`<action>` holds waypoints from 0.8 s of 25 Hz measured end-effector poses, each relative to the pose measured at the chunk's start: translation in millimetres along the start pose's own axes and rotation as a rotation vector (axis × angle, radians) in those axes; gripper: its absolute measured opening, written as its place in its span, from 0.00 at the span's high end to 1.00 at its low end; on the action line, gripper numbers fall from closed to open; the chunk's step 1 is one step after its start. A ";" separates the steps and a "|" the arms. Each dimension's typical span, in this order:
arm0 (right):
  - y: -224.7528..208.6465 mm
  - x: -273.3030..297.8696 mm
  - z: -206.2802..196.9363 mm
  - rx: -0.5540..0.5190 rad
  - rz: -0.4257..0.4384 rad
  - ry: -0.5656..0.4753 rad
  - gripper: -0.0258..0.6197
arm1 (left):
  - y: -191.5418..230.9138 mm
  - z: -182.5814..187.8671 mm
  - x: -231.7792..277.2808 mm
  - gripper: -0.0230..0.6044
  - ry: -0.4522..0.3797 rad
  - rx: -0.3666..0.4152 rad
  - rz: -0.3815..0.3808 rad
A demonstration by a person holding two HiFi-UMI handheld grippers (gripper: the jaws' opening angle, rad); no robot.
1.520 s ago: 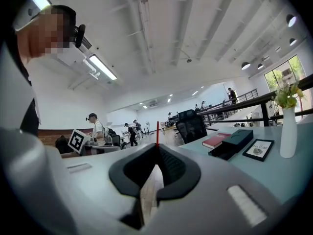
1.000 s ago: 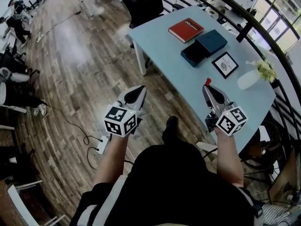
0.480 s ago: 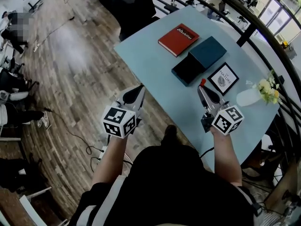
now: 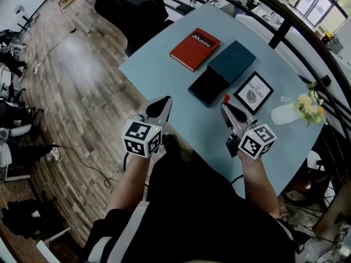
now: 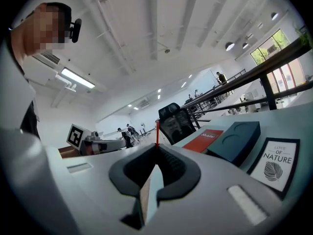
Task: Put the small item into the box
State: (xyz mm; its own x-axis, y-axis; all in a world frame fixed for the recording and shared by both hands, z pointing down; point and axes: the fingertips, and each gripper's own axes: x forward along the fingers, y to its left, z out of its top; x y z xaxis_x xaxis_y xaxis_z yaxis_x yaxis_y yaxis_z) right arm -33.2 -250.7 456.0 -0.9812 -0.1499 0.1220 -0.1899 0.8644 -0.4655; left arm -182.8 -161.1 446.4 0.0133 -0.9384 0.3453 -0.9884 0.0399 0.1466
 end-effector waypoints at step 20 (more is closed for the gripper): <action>-70.4 82.1 -15.4 0.049 -0.415 0.043 0.94 | 88.5 9.7 122.9 0.96 0.040 0.221 -0.301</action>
State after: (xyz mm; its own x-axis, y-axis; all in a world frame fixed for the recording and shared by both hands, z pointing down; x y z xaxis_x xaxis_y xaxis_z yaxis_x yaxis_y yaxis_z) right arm -99.8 -316.5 512.3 -0.8191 -0.4593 0.3436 -0.5709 0.7109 -0.4108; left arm -270.1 -276.1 492.8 0.3096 -0.8826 0.3537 -0.9481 -0.3147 0.0444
